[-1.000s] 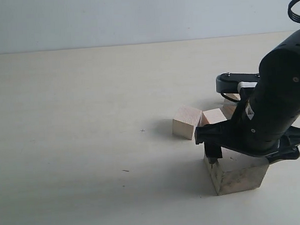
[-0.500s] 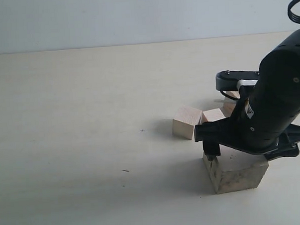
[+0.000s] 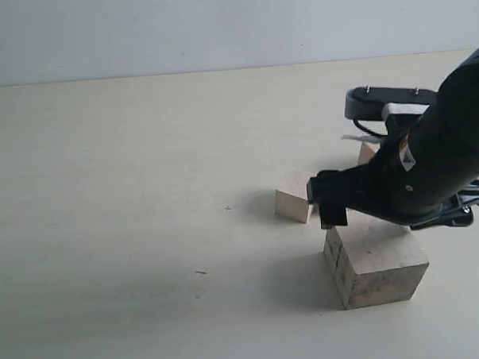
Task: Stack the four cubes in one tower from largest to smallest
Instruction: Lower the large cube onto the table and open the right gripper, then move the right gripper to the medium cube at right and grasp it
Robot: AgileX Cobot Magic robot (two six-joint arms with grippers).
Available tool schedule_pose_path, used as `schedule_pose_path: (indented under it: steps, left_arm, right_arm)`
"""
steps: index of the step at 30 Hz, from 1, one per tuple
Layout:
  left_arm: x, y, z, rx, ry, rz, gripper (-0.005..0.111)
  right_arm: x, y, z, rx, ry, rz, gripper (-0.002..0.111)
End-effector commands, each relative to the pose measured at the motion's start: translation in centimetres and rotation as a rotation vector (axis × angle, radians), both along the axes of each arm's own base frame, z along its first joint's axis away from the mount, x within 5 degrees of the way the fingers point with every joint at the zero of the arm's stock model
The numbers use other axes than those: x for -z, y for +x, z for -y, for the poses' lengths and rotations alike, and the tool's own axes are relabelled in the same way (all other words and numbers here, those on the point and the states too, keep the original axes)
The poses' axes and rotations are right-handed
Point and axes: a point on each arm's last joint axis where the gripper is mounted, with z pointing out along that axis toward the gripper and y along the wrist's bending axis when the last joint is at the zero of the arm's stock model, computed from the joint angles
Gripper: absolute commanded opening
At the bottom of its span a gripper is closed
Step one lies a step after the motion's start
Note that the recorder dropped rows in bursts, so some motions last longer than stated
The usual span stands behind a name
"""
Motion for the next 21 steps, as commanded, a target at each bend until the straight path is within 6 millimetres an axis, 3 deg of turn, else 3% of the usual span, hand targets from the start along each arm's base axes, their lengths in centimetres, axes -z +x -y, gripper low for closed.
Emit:
schedule_pose_path:
  steps: [1, 6, 9, 12, 14, 16, 21]
  left_arm:
    - [0.0, 0.0, 0.0, -0.007, -0.002, 0.010, 0.000]
    - [0.0, 0.0, 0.0, -0.007, -0.002, 0.010, 0.000]
    - [0.0, 0.0, 0.0, -0.007, -0.002, 0.010, 0.000]
    - [0.0, 0.0, 0.0, -0.007, -0.002, 0.010, 0.000]
    - [0.0, 0.0, 0.0, -0.007, -0.002, 0.010, 0.000]
    - [0.0, 0.0, 0.0, -0.007, -0.002, 0.010, 0.000]
    - [0.0, 0.0, 0.0, -0.007, -0.002, 0.010, 0.000]
  right_arm:
    - [-3.6, 0.4, -0.1, -0.041, 0.064, 0.191, 0.092]
    - [-7.5, 1.5, 0.8, -0.068, -0.072, 0.298, 0.092]
    - [-9.7, 3.1, 1.2, -0.136, -0.172, 0.293, 0.091]
    - [-9.5, 5.7, 2.5, -0.178, -0.278, 0.189, 0.091]
    - [-9.1, 7.9, 3.0, -0.238, -0.256, 0.119, 0.091]
    - [-7.5, 10.5, 3.5, -0.274, -0.218, 0.056, 0.091]
    - [-4.4, 13.2, 5.5, -0.283, -0.251, -0.031, 0.091]
